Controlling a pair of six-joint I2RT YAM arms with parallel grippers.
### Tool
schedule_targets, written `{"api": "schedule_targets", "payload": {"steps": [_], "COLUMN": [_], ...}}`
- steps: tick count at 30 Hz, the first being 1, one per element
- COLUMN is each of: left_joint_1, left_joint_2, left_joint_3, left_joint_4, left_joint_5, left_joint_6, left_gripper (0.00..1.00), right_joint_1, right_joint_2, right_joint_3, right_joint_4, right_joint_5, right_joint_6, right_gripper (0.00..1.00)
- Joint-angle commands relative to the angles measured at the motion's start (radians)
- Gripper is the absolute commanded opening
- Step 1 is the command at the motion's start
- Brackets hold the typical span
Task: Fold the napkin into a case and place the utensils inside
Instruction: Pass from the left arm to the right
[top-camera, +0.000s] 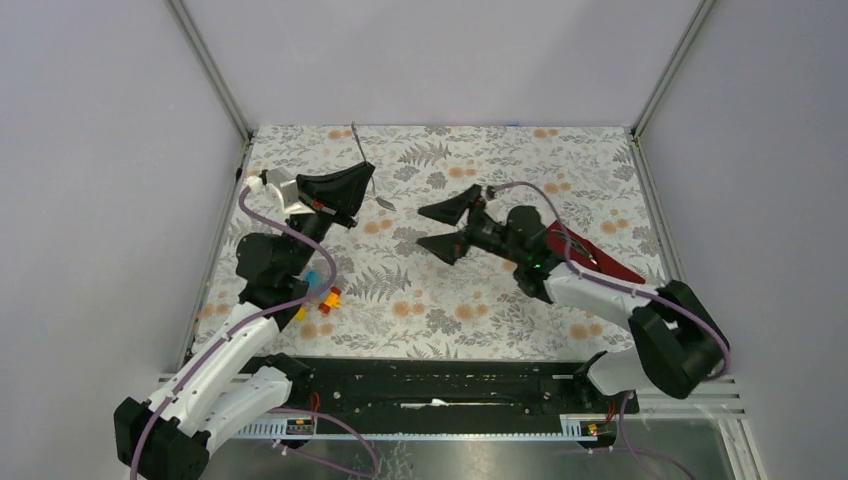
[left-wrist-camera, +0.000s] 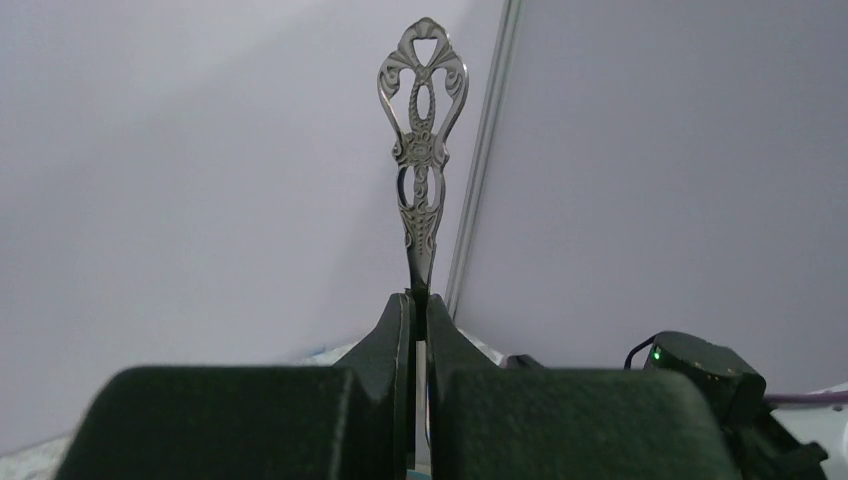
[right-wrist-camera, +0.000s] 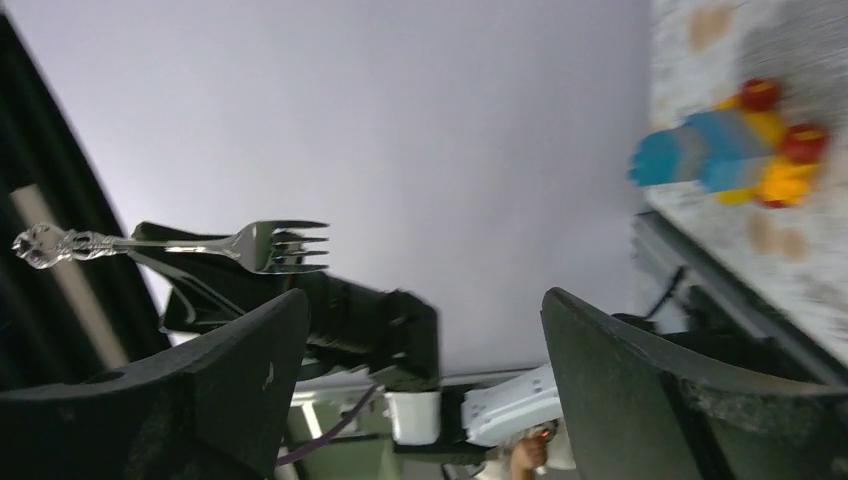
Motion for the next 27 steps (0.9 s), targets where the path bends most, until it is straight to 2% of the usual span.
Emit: {"api": "schedule_targets", "payload": {"steps": [1, 5, 8, 14, 22, 24, 27], "left_joint_1": [-0.014, -0.017, -0.017, -0.016, -0.018, -0.017, -0.018], "left_joint_2": [-0.017, -0.022, -0.022, -0.027, -0.014, -0.013, -0.015], "left_joint_3": [-0.059, -0.080, -0.094, -0.112, -0.130, -0.129, -0.129], "left_joint_4": [0.273, 0.320, 0.343, 0.372, 0.423, 0.426, 0.426], "left_joint_5": [0.012, 0.024, 0.019, 0.016, 0.021, 0.024, 0.022], "left_joint_6": [-0.025, -0.011, 0.007, 0.028, 0.018, 0.022, 0.034], "left_gripper": [0.00, 0.00, 0.00, 0.00, 0.00, 0.00, 0.00], "right_joint_1": [0.173, 0.254, 0.287, 0.309, 0.312, 0.313, 0.314], "right_joint_2": [0.121, 0.223, 0.230, 0.172, 0.183, 0.182, 0.183], "right_joint_3": [0.130, 0.206, 0.224, 0.173, 0.223, 0.232, 0.247], "right_joint_4": [0.399, 0.499, 0.459, 0.406, 0.372, 0.363, 0.347], "right_joint_5": [0.211, 0.348, 0.440, 0.591, 0.588, 0.596, 0.589], "right_joint_6": [0.221, 0.292, 0.303, 0.333, 0.387, 0.394, 0.398], "right_gripper": [0.90, 0.78, 0.73, 0.55, 0.44, 0.39, 0.37]}}
